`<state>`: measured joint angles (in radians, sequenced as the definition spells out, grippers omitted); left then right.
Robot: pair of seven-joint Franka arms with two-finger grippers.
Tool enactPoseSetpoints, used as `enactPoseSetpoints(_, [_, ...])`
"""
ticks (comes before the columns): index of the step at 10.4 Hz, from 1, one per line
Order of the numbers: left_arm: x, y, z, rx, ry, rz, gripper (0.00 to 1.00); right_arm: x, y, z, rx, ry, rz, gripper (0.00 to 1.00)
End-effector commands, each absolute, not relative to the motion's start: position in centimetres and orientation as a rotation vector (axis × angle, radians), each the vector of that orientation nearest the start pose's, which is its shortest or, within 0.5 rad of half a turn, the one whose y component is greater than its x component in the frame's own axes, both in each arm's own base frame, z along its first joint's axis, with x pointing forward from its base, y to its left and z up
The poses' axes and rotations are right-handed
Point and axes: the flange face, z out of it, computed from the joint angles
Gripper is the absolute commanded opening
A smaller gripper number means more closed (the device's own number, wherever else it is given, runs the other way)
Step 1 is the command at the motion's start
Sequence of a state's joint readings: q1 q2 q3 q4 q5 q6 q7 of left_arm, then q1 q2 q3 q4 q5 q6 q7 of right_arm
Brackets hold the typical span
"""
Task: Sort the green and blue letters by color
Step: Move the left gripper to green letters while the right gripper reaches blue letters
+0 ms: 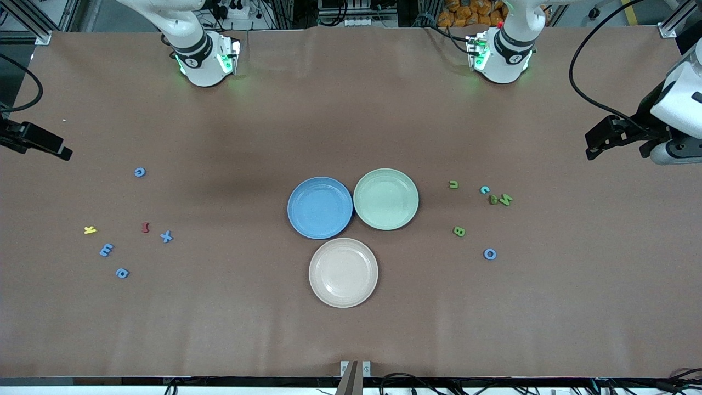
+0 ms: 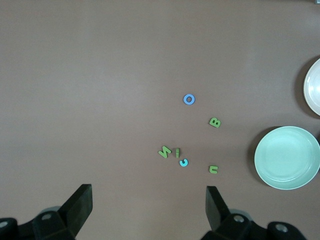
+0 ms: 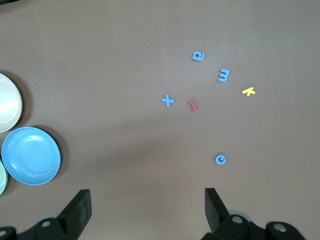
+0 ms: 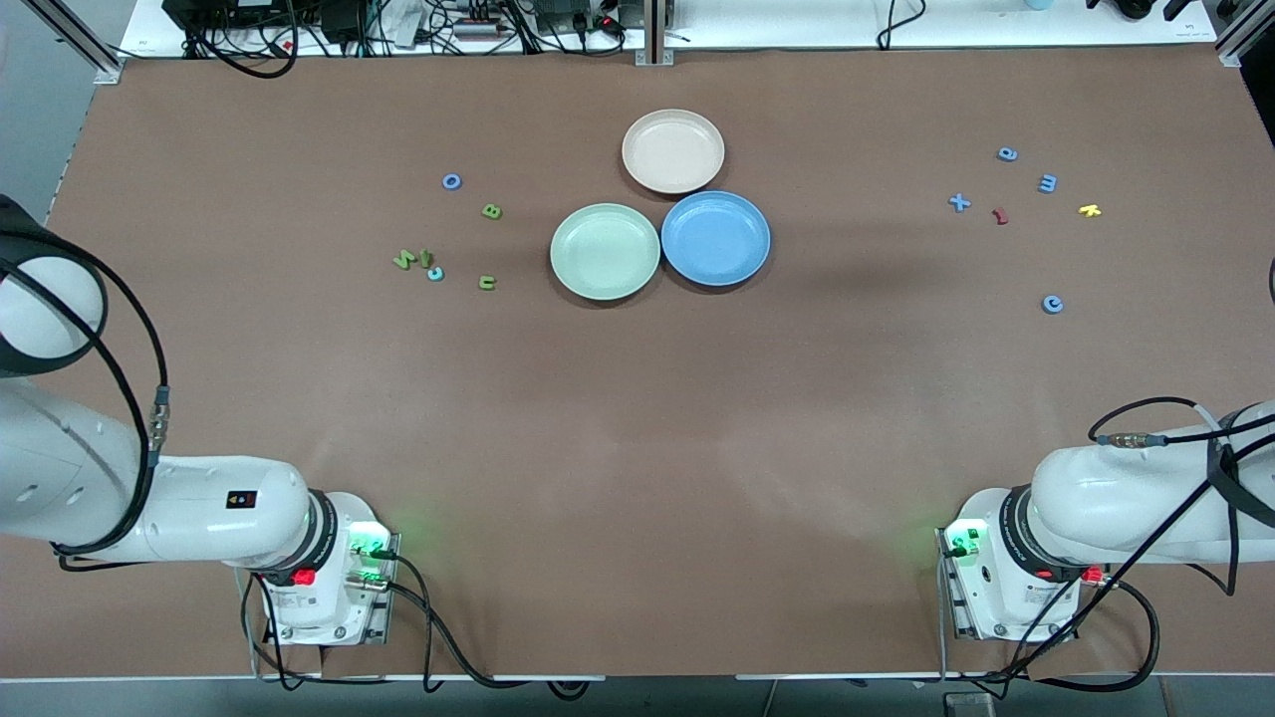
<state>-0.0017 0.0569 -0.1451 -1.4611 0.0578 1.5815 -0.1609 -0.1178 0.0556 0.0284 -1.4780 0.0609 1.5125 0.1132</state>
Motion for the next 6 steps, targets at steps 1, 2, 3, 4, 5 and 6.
enactPoseSetpoints(1, [56.6,-7.2,64.9,-3.104,0.033,-0.121,1.0,56.7,-4.3,63.6,-3.077,0.325,0.028,1.0])
enactPoseSetpoints(2, [56.8,-7.0,64.4,-3.117,0.034,-0.102,1.0,56.7,-4.3,63.6,-3.077,0.325,0.028,1.0])
enactPoseSetpoints(3, [57.0,-6.5,63.5,-3.13,0.037,-0.071,1.0,56.7,-4.3,63.6,-3.077,0.325,0.028,1.0])
enactPoseSetpoints(4, [57.2,-6.7,62.2,-3.144,0.048,-0.025,1.0,56.7,-4.3,63.6,-3.077,0.325,0.028,1.0])
enactPoseSetpoints(5, [57.2,-6.7,60.6,-3.141,0.046,0.025,1.0,56.7,-4.3,63.7,-3.076,0.325,0.025,1.0])
enactPoseSetpoints(6, [57.2,-6.8,58.6,-3.137,0.046,0.068,1.0,56.8,-4.4,63.5,-3.074,0.325,0.023,1.0])
